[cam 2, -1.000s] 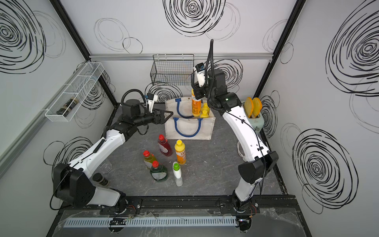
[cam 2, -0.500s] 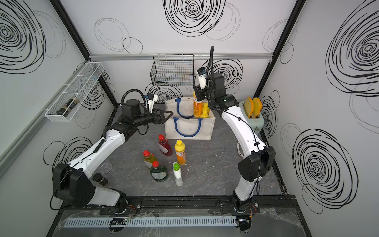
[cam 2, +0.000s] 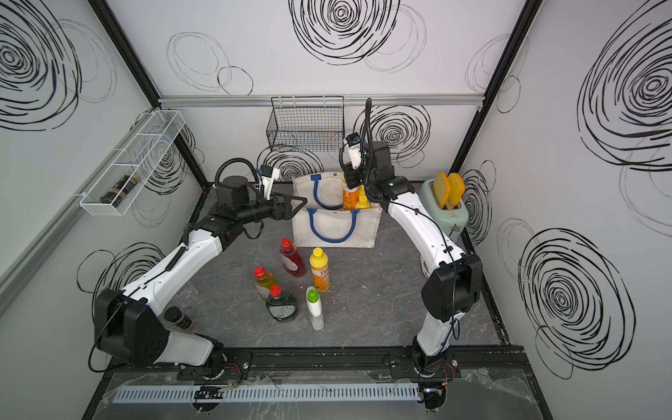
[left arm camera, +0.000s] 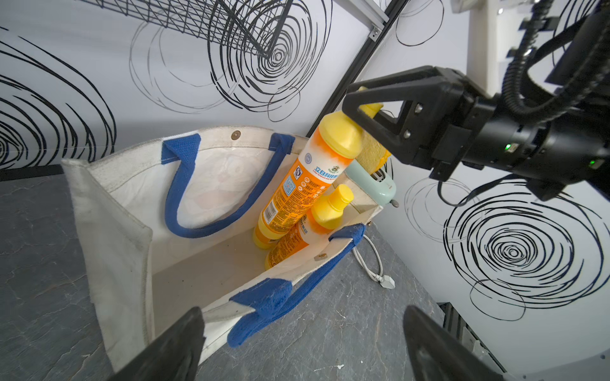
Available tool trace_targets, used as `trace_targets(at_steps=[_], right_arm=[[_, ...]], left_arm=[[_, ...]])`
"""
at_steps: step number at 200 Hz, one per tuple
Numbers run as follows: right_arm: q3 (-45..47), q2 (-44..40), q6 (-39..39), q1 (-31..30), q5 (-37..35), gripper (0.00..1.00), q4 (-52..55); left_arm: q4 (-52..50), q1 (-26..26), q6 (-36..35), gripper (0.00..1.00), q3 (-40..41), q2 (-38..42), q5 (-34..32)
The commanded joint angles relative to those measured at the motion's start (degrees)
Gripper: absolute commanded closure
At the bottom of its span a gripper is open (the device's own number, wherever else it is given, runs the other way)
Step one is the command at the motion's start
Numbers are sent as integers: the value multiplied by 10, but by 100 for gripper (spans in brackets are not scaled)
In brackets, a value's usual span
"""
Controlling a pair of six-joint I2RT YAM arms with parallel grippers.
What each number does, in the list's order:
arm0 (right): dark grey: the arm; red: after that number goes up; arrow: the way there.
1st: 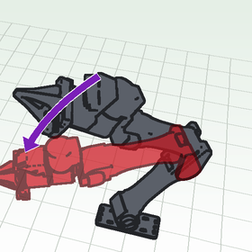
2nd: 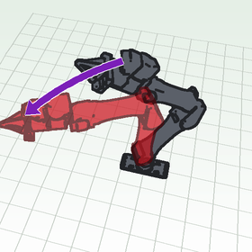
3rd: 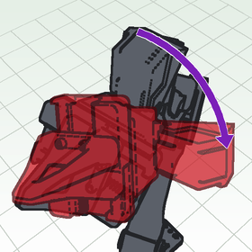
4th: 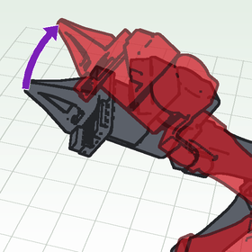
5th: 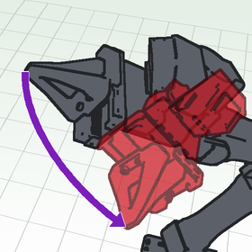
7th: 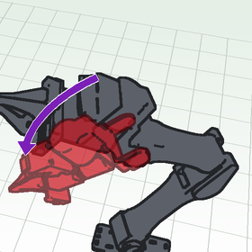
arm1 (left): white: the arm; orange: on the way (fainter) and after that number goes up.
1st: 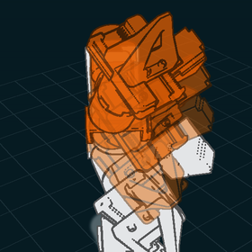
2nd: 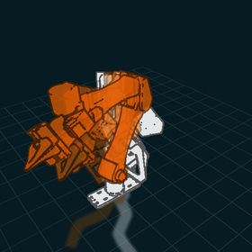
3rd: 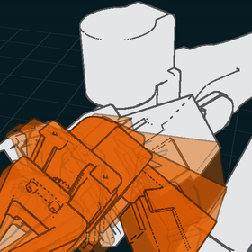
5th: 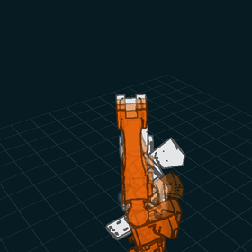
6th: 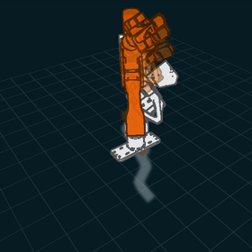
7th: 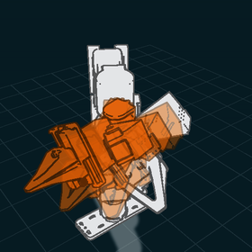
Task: Pack dish soap into the shopping bag
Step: Place the bottle of dish soap in the shopping bag.
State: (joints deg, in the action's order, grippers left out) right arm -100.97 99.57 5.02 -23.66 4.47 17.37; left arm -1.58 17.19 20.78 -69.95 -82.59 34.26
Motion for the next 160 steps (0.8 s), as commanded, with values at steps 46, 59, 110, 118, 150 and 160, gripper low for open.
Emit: trace_targets(at_steps=[46,59,110,118,150,160], right_arm=[[23,-6,13,10,-12,100,-110],[30,-4,13,12,-12,100,-116],[50,1,12,17,-13,100,-127],[55,0,12,18,-13,100,-130],[74,1,12,18,-14,100,-142],[80,1,13,19,-14,100,-146]], left_arm=[[21,1,-7,4,-1,10,1],[21,1,-7,4,-1,10,1],[21,2,-6,4,-1,10,3],[22,3,-6,4,-1,10,3],[22,4,-6,4,0,9,2],[21,4,-6,4,0,9,2]])
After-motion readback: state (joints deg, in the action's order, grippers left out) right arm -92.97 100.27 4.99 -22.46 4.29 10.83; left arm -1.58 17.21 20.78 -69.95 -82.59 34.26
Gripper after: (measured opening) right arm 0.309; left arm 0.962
